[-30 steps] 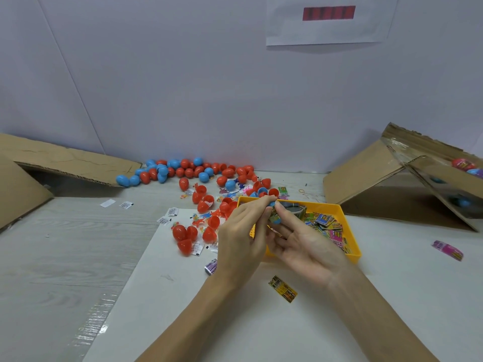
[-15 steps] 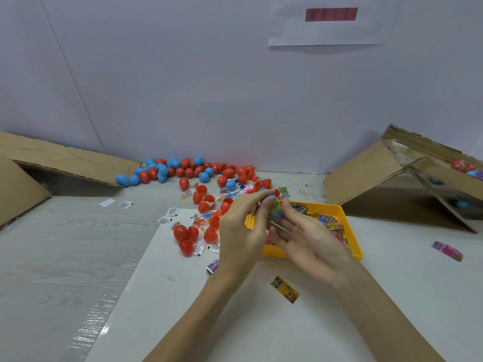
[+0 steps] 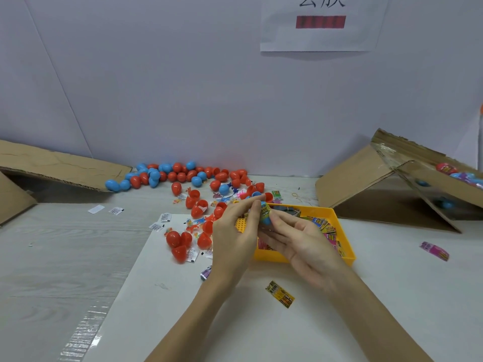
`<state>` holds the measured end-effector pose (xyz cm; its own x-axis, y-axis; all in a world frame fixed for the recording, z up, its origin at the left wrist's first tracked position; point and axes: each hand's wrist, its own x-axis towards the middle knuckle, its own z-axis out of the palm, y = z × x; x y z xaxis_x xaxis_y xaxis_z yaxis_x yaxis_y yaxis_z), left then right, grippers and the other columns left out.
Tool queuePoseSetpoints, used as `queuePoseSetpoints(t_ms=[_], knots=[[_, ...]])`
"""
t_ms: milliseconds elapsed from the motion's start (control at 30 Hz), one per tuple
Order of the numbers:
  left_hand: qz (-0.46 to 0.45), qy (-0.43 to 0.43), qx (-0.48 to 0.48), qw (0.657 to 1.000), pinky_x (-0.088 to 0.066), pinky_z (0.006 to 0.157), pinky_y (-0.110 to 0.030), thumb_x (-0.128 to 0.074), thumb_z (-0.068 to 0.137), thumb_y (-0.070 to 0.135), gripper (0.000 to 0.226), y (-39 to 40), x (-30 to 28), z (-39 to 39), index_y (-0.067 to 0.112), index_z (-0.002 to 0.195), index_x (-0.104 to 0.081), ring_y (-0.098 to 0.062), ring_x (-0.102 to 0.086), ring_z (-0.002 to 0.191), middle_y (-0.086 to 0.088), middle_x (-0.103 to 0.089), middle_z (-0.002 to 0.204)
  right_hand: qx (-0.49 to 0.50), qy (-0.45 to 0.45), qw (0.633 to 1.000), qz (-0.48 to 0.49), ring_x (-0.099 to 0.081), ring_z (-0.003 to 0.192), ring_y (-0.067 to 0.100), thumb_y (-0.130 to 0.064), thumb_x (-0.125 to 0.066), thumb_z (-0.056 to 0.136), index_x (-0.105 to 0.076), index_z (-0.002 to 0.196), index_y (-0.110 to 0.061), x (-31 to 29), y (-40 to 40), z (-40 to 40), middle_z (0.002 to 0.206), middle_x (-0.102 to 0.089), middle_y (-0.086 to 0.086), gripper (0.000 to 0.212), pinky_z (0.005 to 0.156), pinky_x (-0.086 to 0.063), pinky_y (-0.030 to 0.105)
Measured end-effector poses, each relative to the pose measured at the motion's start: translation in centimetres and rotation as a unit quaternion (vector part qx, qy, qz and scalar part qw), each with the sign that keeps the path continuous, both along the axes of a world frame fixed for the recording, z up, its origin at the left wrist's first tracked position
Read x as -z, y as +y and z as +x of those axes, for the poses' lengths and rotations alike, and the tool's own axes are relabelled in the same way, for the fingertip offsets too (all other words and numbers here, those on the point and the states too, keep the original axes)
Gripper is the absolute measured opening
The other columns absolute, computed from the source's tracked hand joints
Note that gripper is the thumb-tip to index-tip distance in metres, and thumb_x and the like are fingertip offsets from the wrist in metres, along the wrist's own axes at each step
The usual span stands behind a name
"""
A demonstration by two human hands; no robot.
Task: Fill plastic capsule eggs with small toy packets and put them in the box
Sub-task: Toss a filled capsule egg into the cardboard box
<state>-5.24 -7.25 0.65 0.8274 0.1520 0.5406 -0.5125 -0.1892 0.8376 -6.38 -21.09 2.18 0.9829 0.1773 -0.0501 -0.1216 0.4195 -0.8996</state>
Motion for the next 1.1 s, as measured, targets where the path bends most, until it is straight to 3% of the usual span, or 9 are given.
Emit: queuePoseSetpoints(t_ms=[133, 300, 400, 467, 533, 633, 767, 967, 1100], knots=[[0.021, 0.018, 0.005, 1.000, -0.054, 0.089, -0.017, -0.069, 0.097, 0.022, 0.019, 0.4, 0.1, 0.3, 0.023, 0.113, -0.078, -0.001, -0.068, 0.107, 0.015, -0.076, 0.106, 0.053, -0.083, 0.975, -0.199, -0.078, 0.097, 0.023, -0.021, -0.066, 0.099, -0.069, 0.130, -0.013, -0.4, -0.3, -0.3, 0.103, -0.080, 0.004, 0.033, 0.081, -0.063, 0.029], [0.005, 0.033, 0.021, 0.999, -0.051, 0.093, -0.014, -0.063, 0.101, 0.025, 0.025, 0.4, 0.0, 0.5, 0.026, 0.123, -0.074, 0.005, -0.063, 0.114, 0.017, -0.074, 0.116, 0.044, -0.069, 0.971, -0.226, -0.078, 0.095, 0.023, -0.016, -0.066, 0.100, -0.069, 0.128, -0.005, -1.7, -1.7, 0.3, 0.099, -0.080, 0.010, 0.030, 0.079, -0.061, 0.024], [0.016, 0.025, -0.019, 0.999, -0.044, 0.089, -0.003, -0.056, 0.104, 0.026, 0.031, 0.6, 0.2, 0.8, 0.025, 0.132, -0.068, 0.015, -0.056, 0.117, 0.017, -0.070, 0.123, 0.085, -0.040, 0.995, -0.031, -0.077, 0.097, 0.023, -0.010, -0.059, 0.102, -0.066, 0.125, 0.004, -5.1, -5.0, 2.8, 0.110, -0.077, 0.017, 0.027, 0.076, -0.060, 0.021], [0.059, 0.018, -0.054, 0.997, -0.047, 0.085, -0.006, -0.056, 0.103, 0.026, 0.030, 0.9, 0.5, 1.1, 0.025, 0.131, -0.068, 0.008, -0.059, 0.114, 0.013, -0.071, 0.119, 0.172, -0.024, 0.968, 0.182, -0.075, 0.098, 0.025, -0.009, -0.053, 0.105, -0.062, 0.122, 0.005, -8.0, -8.2, 4.8, 0.119, -0.071, 0.022, 0.024, 0.073, -0.061, 0.023], [0.117, 0.021, -0.070, 0.990, -0.052, 0.089, -0.015, -0.057, 0.103, 0.024, 0.031, 1.2, 0.9, 1.3, 0.023, 0.132, -0.067, -0.003, -0.062, 0.112, 0.007, -0.072, 0.120, 0.229, -0.030, 0.934, 0.271, -0.074, 0.103, 0.031, -0.013, -0.045, 0.109, -0.055, 0.118, -0.003, -9.9, -10.3, 5.9, 0.123, -0.066, 0.028, 0.017, 0.072, -0.062, 0.029], [0.257, 0.020, -0.076, 0.963, -0.048, 0.099, -0.028, -0.054, 0.105, 0.024, 0.032, 1.5, 1.7, 1.6, 0.021, 0.134, -0.066, -0.012, -0.060, 0.117, 0.005, -0.071, 0.123, 0.203, 0.000, 0.959, 0.200, -0.074, 0.101, 0.031, -0.009, -0.041, 0.110, -0.051, 0.122, -0.001, -8.5, -10.2, 6.3, 0.120, -0.068, 0.030, 0.018, 0.070, -0.063, 0.030], [0.362, 0.025, -0.085, 0.928, -0.030, 0.107, -0.025, -0.043, 0.108, 0.033, 0.037, 1.5, 2.7, 1.9, 0.026, 0.140, -0.061, -0.009, -0.053, 0.127, 0.011, -0.067, 0.132, 0.095, 0.033, 0.993, 0.062, -0.077, 0.095, 0.024, -0.004, -0.052, 0.104, -0.061, 0.128, 0.007, -3.8, -6.5, 4.8, 0.110, -0.076, 0.020, 0.028, 0.075, -0.062, 0.028], [0.364, 0.021, -0.109, 0.925, -0.029, 0.112, -0.024, -0.047, 0.108, 0.031, 0.036, 1.8, 2.3, 1.7, 0.030, 0.141, -0.061, -0.012, -0.057, 0.125, 0.010, -0.069, 0.130, 0.005, 0.045, 0.999, -0.008, -0.076, 0.093, 0.024, -0.009, -0.054, 0.105, -0.075, 0.116, 0.001, -0.2, -1.9, 4.0, 0.106, -0.077, 0.018, 0.025, 0.074, -0.062, 0.029], [0.330, 0.065, -0.082, 0.938, -0.039, 0.111, -0.032, -0.053, 0.102, 0.009, 0.065, 2.2, 2.0, 1.7, 0.031, 0.159, -0.030, -0.013, -0.054, 0.123, 0.008, -0.064, 0.133, -0.002, 0.049, 0.999, 0.002, -0.075, 0.088, 0.021, -0.009, -0.057, 0.103, -0.080, 0.107, -0.004, 0.9, -1.9, 4.2, 0.101, -0.076, 0.016, 0.024, 0.072, -0.062, 0.028]])
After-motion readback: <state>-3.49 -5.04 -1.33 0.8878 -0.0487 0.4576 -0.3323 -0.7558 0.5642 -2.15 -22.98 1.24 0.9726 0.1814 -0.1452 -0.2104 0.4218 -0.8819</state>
